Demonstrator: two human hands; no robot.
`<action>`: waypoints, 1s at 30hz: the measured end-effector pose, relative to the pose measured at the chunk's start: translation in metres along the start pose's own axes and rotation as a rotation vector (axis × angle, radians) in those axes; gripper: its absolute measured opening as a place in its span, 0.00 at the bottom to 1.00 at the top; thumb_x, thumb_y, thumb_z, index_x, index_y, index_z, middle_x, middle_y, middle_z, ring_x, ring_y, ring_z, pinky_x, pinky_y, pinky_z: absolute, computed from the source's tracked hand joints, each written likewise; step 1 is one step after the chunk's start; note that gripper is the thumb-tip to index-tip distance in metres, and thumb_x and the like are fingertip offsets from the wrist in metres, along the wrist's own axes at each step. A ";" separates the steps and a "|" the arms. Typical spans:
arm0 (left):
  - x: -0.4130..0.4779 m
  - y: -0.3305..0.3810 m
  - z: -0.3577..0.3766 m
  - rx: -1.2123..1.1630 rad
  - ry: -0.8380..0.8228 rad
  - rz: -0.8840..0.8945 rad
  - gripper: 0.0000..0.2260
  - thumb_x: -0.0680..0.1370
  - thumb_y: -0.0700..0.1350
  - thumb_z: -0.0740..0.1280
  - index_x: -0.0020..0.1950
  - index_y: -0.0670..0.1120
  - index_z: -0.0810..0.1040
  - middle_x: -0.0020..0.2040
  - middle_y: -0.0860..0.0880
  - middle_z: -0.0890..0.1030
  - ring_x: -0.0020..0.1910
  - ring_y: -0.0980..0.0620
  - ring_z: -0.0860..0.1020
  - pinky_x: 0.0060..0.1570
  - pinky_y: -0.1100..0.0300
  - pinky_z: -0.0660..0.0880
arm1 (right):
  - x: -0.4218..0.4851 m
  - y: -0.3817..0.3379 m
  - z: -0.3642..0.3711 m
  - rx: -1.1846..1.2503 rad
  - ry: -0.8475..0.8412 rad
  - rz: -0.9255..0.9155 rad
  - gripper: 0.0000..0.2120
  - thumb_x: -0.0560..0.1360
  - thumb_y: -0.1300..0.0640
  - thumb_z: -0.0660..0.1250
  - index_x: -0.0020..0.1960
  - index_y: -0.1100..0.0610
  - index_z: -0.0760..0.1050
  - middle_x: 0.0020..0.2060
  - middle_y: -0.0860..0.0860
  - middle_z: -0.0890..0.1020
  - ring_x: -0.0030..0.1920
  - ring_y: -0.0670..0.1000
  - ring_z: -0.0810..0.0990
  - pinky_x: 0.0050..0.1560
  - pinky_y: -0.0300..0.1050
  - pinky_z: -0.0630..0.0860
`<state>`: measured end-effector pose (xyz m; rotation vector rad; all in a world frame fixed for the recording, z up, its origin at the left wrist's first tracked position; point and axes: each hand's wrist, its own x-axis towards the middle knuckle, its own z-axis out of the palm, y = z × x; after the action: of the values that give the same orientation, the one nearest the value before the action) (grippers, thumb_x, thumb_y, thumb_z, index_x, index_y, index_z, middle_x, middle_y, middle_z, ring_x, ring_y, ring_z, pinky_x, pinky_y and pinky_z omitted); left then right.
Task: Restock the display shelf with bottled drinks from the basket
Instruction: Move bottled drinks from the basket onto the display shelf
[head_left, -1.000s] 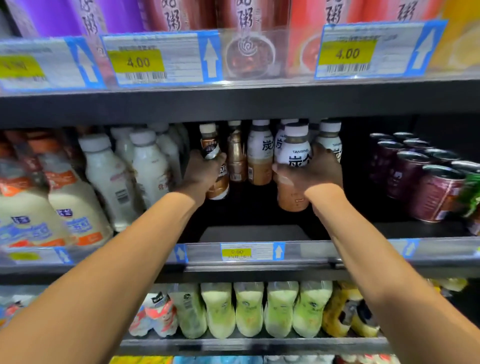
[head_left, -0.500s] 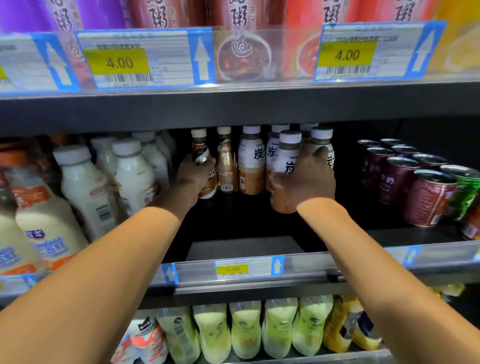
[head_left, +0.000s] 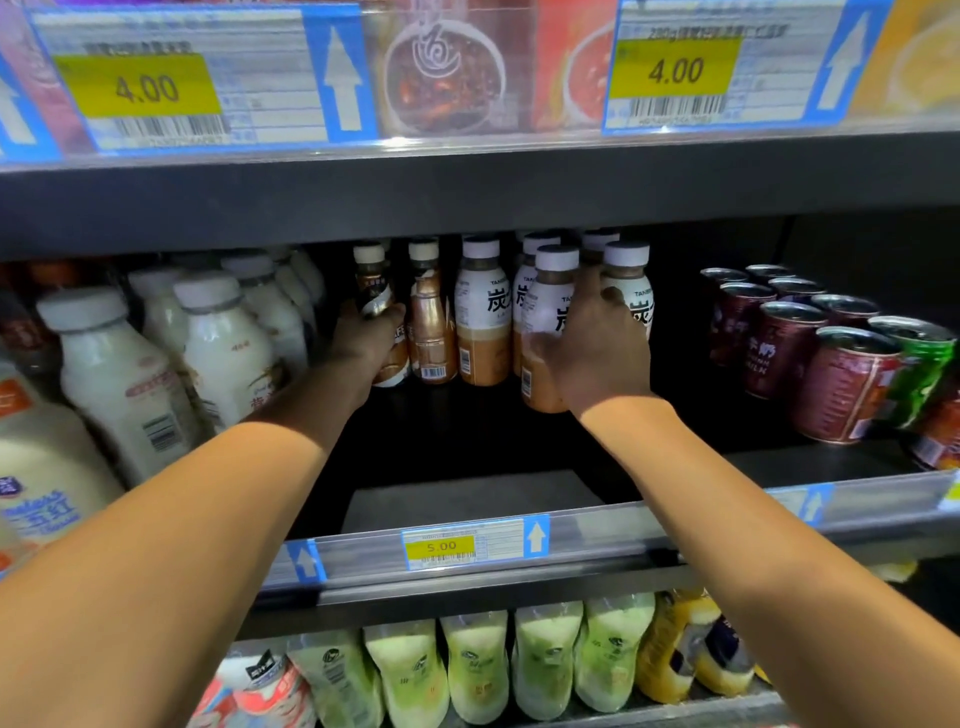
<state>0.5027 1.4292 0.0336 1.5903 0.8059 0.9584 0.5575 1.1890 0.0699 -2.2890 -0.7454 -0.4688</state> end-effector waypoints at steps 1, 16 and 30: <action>0.002 -0.002 -0.001 -0.005 0.002 0.005 0.18 0.77 0.49 0.70 0.66 0.47 0.76 0.56 0.48 0.82 0.49 0.49 0.81 0.50 0.57 0.76 | 0.000 0.000 0.000 0.005 0.001 0.000 0.31 0.72 0.51 0.75 0.69 0.57 0.64 0.59 0.60 0.77 0.57 0.63 0.79 0.53 0.54 0.75; 0.006 -0.001 -0.002 0.027 -0.040 -0.054 0.27 0.75 0.53 0.70 0.71 0.48 0.68 0.63 0.47 0.79 0.58 0.47 0.79 0.61 0.46 0.75 | -0.002 0.005 0.005 0.048 -0.013 0.041 0.30 0.73 0.51 0.71 0.70 0.55 0.62 0.58 0.59 0.77 0.58 0.63 0.78 0.54 0.53 0.74; -0.093 0.050 -0.023 0.348 0.049 -0.095 0.17 0.75 0.52 0.67 0.60 0.45 0.79 0.56 0.47 0.80 0.56 0.45 0.77 0.57 0.56 0.73 | -0.019 -0.009 -0.034 -0.115 0.000 0.036 0.21 0.78 0.45 0.62 0.65 0.56 0.72 0.52 0.59 0.82 0.54 0.63 0.80 0.43 0.47 0.65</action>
<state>0.4421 1.3471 0.0690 1.8103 1.1198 0.8225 0.5332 1.1633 0.0882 -2.4043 -0.6922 -0.5071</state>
